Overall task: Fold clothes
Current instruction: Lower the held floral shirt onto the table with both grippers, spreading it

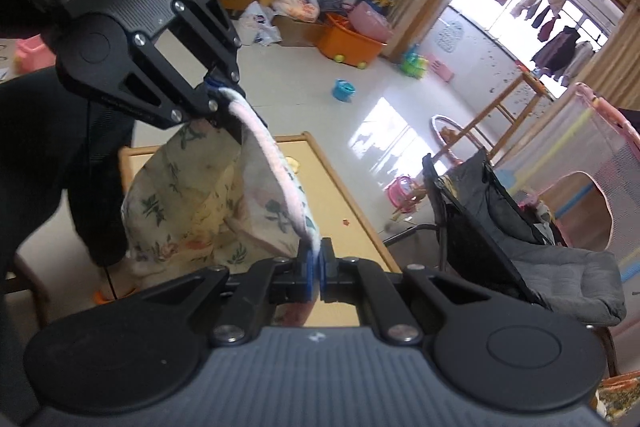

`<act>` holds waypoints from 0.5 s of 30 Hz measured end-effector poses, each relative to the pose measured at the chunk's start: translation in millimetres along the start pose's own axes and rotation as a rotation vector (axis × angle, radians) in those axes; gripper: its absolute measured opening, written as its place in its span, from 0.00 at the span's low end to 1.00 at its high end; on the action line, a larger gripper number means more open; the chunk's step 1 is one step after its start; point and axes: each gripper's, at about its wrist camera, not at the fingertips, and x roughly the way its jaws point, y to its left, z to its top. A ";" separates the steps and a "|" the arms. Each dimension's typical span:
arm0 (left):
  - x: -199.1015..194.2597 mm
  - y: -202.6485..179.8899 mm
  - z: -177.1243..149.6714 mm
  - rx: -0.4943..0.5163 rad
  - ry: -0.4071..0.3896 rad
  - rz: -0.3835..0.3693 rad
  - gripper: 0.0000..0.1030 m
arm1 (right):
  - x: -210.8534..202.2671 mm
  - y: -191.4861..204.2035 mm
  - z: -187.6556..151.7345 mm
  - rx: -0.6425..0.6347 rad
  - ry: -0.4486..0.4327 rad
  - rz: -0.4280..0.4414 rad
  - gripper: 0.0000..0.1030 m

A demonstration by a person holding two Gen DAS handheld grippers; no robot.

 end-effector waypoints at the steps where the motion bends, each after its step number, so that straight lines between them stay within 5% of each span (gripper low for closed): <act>1: 10.1 4.4 -1.3 -0.014 0.006 -0.002 0.03 | 7.4 -1.0 -2.7 -0.001 0.004 -0.012 0.03; 15: 129.4 50.3 -31.9 -0.157 0.066 -0.034 0.03 | 81.6 -10.6 -38.2 0.037 0.074 -0.030 0.03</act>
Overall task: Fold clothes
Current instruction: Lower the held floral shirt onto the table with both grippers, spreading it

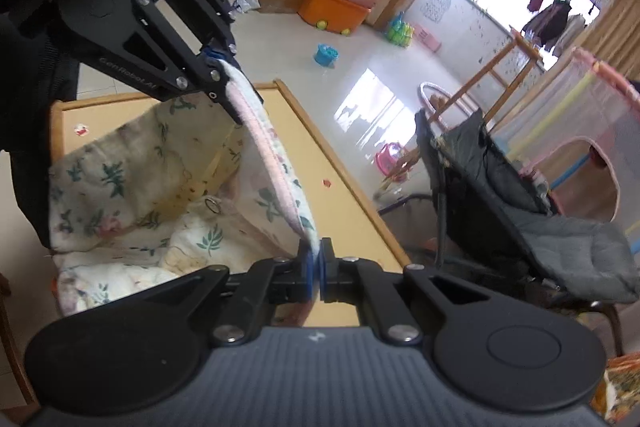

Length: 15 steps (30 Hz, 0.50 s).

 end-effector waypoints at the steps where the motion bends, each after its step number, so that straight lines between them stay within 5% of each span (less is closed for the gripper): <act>1: 8.0 3.0 -1.0 -0.008 0.005 0.003 0.03 | 5.9 -2.7 -1.0 0.007 0.002 -0.001 0.03; 15: 110.0 54.5 -1.1 -0.115 0.071 0.118 0.03 | 80.6 -20.9 1.5 0.069 0.025 -0.054 0.03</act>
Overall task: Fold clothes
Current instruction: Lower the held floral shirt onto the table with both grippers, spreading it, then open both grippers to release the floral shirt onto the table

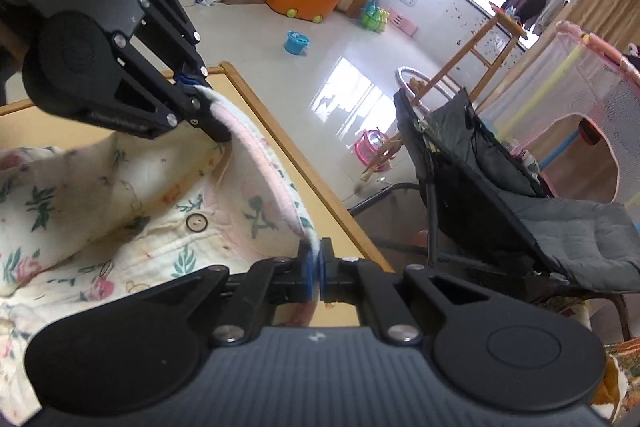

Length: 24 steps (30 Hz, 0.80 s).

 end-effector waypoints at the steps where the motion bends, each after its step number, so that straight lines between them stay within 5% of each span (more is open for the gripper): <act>1: 7.2 2.8 0.6 -0.011 0.010 -0.003 0.03 | 5.2 0.3 -0.5 0.003 0.002 -0.001 0.03; 9: 50.1 12.1 -6.1 -0.047 -0.007 0.009 0.04 | 35.5 5.6 -9.3 0.017 0.033 -0.004 0.03; 24: 56.3 7.5 -18.4 -0.028 -0.042 0.030 0.11 | 42.4 8.2 -15.9 0.031 0.027 -0.009 0.04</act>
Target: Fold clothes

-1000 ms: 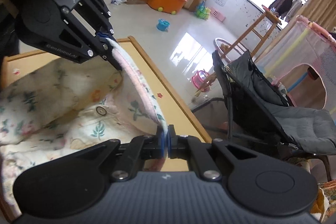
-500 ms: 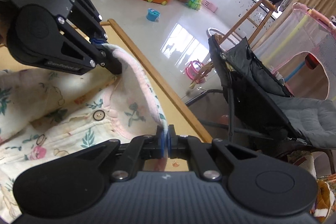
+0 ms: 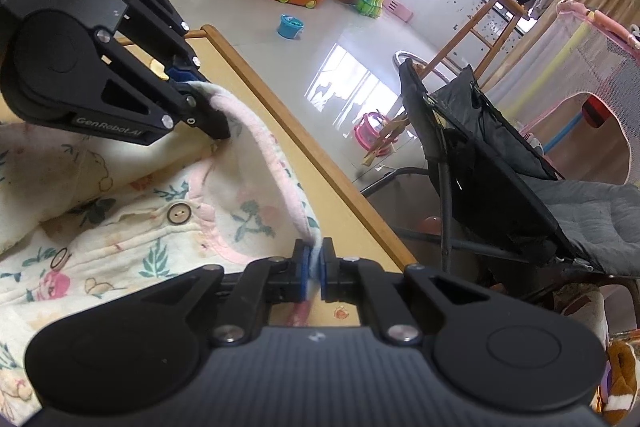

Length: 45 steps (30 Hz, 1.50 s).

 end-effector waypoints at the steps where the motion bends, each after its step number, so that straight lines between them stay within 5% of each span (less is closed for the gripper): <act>1: 0.3 0.5 -0.8 0.001 0.002 0.002 0.13 | 2.0 -0.9 0.3 0.002 0.001 -0.001 0.04; 9: 7.1 6.0 -0.5 -0.009 0.004 0.033 0.14 | 19.3 -15.8 7.1 0.057 0.007 -0.035 0.05; 16: 6.8 16.8 1.7 -0.059 0.013 0.014 0.15 | 28.6 -32.7 9.5 0.172 0.047 0.051 0.09; 18: 4.5 21.5 0.3 -0.076 0.016 0.014 0.30 | 26.9 -35.7 6.6 0.202 0.058 0.068 0.16; 19: 1.2 22.7 -0.8 -0.079 0.001 0.027 0.48 | 25.7 -38.0 4.8 0.227 0.062 0.072 0.20; 21: -5.5 25.1 -2.7 -0.090 -0.034 0.048 0.61 | 21.2 -46.0 0.3 0.313 0.056 0.085 0.28; 28: -21.0 42.3 -5.0 -0.200 -0.009 0.022 0.61 | 9.8 -76.9 -13.3 0.599 0.067 0.184 0.41; 34: -34.3 62.4 -16.8 -0.337 0.013 -0.017 0.61 | -10.9 -84.9 -27.0 0.681 0.072 0.172 0.42; 37: -40.4 64.1 -17.3 -0.371 0.040 0.027 0.61 | -24.4 -84.3 -36.0 0.738 0.077 0.132 0.42; 45: -97.4 63.2 -37.1 -0.487 0.020 -0.040 0.61 | -66.9 -69.8 -71.1 0.883 0.071 0.097 0.42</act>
